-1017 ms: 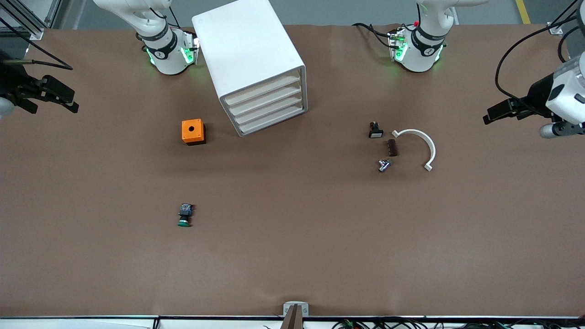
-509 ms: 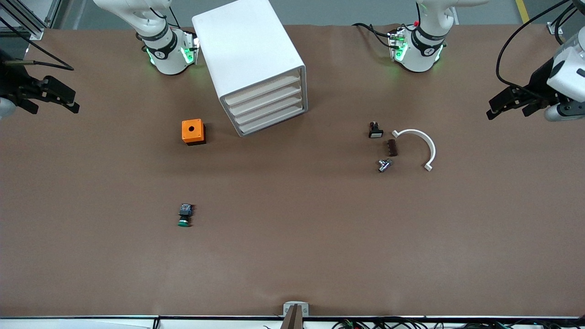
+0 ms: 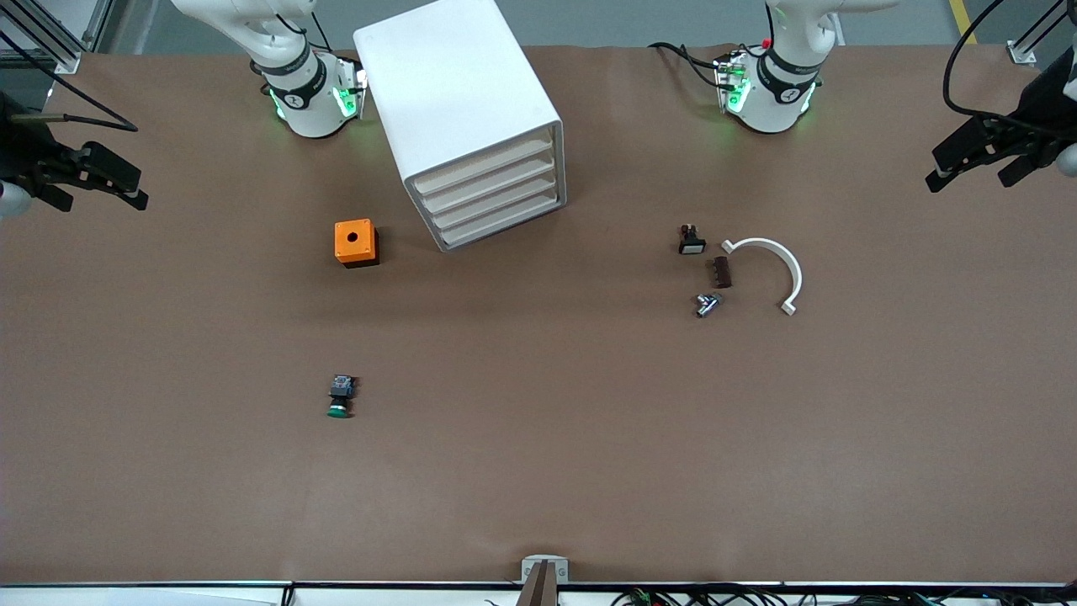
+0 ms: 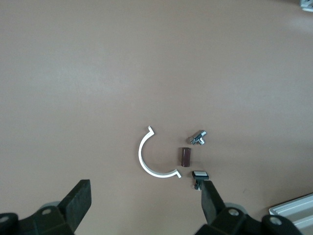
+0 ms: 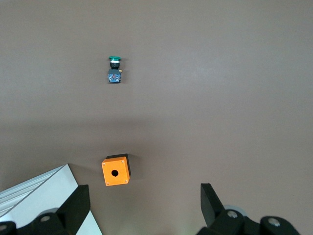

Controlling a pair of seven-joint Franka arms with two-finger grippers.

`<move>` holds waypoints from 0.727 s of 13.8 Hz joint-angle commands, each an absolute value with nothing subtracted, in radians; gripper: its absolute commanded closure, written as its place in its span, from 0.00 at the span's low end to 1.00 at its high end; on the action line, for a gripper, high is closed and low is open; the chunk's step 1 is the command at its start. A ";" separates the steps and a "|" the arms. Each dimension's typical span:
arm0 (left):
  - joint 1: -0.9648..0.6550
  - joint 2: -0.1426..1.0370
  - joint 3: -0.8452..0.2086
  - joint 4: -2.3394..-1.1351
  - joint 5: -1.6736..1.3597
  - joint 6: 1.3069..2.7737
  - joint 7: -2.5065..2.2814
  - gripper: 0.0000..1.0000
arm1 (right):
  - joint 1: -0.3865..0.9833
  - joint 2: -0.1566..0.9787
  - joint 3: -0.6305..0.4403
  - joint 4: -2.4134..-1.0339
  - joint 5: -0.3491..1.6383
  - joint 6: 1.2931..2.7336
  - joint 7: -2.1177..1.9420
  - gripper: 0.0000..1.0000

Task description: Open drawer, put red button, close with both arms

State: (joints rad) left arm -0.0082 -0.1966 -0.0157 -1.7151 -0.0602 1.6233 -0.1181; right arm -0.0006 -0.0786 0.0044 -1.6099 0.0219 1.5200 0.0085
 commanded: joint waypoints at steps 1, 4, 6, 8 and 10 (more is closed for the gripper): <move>-0.009 -0.186 -0.018 -1.677 -0.038 1.591 -0.115 0.01 | -0.002 -0.103 -0.002 -1.640 0.038 1.531 0.015 0.00; -0.011 -0.186 -0.021 -1.675 -0.038 1.499 -0.114 0.01 | -0.002 -0.101 -0.002 -1.640 0.038 1.532 0.012 0.00; -0.012 -0.172 -0.023 -1.671 -0.037 1.485 -0.112 0.01 | -0.003 -0.101 -0.003 -1.640 0.038 1.537 0.005 0.00; -0.012 -0.161 -0.025 -1.654 -0.037 1.485 -0.113 0.00 | -0.003 -0.101 -0.003 -1.640 0.038 1.539 0.003 0.00; -0.012 -0.147 -0.025 -1.643 -0.037 1.485 -0.112 0.00 | -0.002 -0.101 -0.003 -1.640 0.038 1.540 0.003 0.00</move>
State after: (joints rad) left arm -0.0090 -0.1745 -0.0208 -1.6862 -0.0602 1.5093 -0.1181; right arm -0.0008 -0.0786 -0.0002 -1.6170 0.0252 1.5259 0.0082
